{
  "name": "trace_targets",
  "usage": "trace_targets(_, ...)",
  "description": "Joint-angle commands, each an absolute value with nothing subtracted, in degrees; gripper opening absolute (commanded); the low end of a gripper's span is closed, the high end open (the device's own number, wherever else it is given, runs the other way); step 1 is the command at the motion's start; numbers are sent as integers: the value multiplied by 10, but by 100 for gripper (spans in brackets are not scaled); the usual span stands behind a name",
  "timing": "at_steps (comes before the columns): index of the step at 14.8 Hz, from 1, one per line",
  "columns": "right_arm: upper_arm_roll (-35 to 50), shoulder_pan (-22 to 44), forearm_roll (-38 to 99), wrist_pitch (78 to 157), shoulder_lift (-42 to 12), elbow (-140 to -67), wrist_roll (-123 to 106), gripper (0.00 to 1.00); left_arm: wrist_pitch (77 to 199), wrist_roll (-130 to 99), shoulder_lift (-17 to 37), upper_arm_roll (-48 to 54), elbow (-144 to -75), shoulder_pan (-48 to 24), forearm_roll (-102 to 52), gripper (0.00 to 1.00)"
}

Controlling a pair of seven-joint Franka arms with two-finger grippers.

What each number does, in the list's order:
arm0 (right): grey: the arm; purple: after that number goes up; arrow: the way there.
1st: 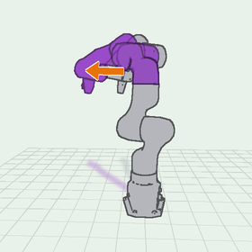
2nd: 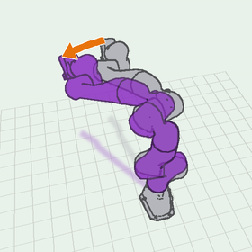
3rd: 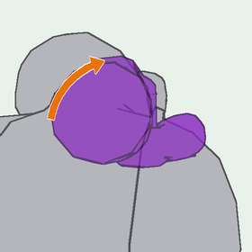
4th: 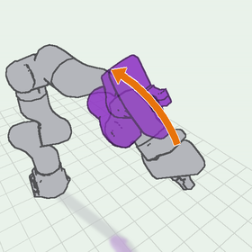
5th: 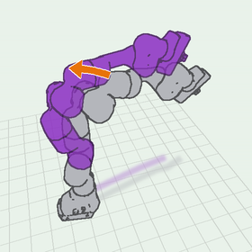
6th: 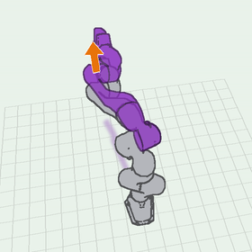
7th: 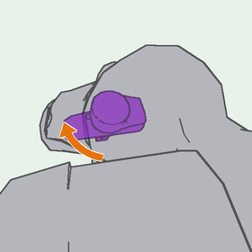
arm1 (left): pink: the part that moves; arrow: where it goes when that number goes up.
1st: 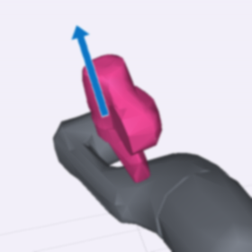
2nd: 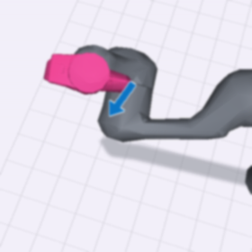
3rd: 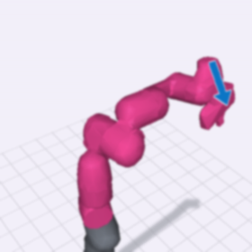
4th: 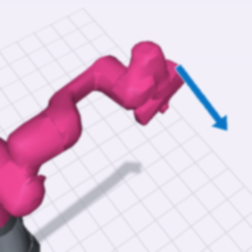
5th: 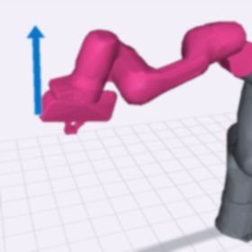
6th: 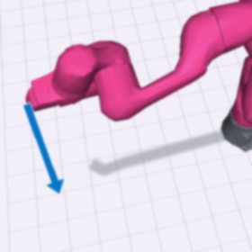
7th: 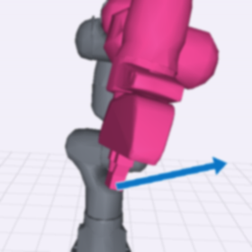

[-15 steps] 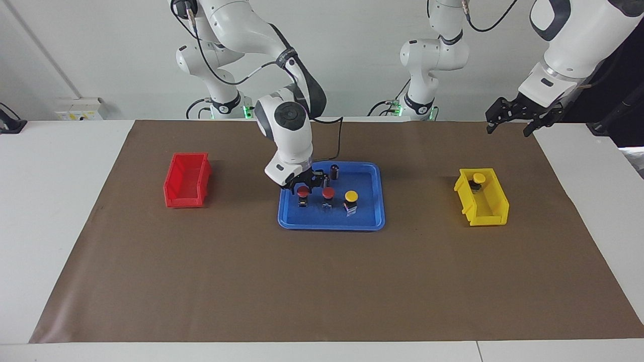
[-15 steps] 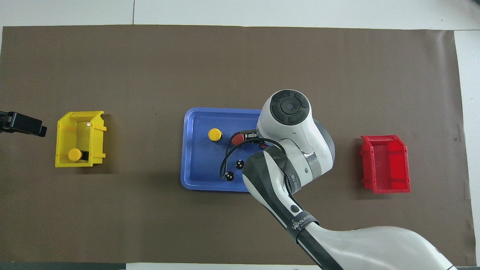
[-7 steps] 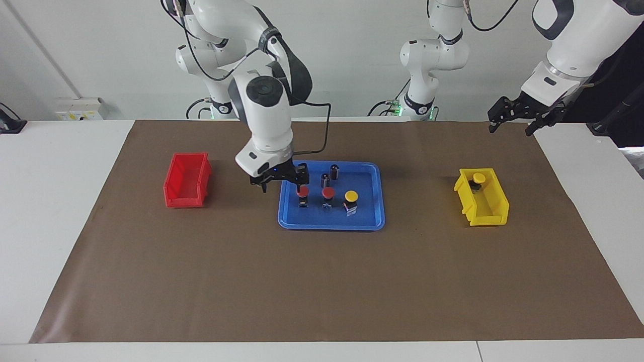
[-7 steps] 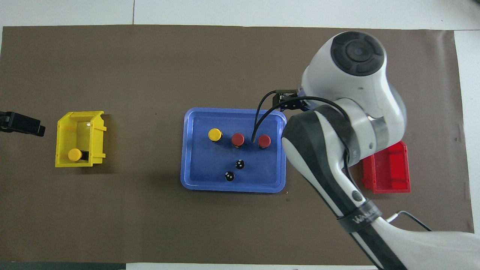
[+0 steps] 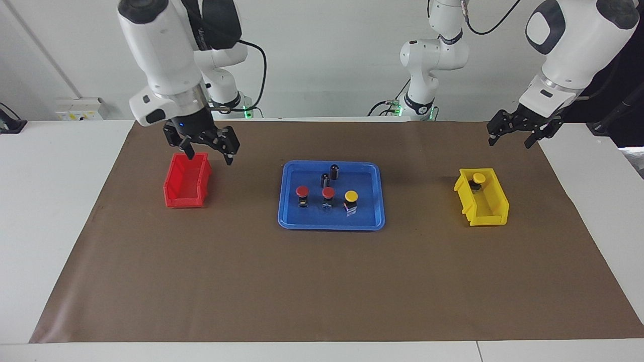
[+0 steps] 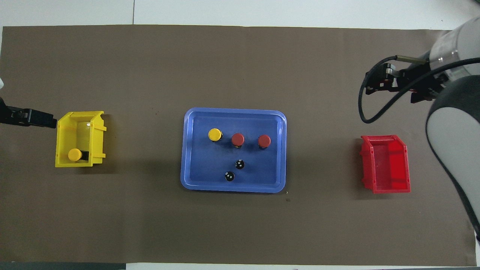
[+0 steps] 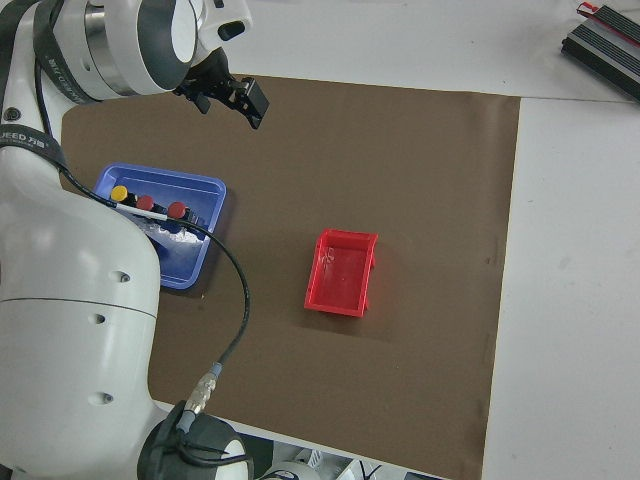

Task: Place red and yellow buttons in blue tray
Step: 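Grasp the second yellow button with the left gripper and lift it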

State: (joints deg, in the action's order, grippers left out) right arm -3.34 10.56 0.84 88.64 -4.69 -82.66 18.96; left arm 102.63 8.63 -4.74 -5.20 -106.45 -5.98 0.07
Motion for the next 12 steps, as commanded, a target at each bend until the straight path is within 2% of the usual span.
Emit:
trace_targets(1,-28,75,2,847,-48,-808,138,100,1123,84,-60,-47,-1152,-39,-1,77)
trace_targets(6,-27,-9,-8,799,-40,-806,33,100,1171,68,-47,-47,-1225,-25,-2,70)
trace_targets(7,-28,-12,-8,797,-21,-819,20,100,1176,67,-49,-46,-1242,-25,-2,70)
trace_targets(12,-29,-14,-10,779,3,-854,18,100,1231,68,-49,-47,-1301,-10,-2,68)
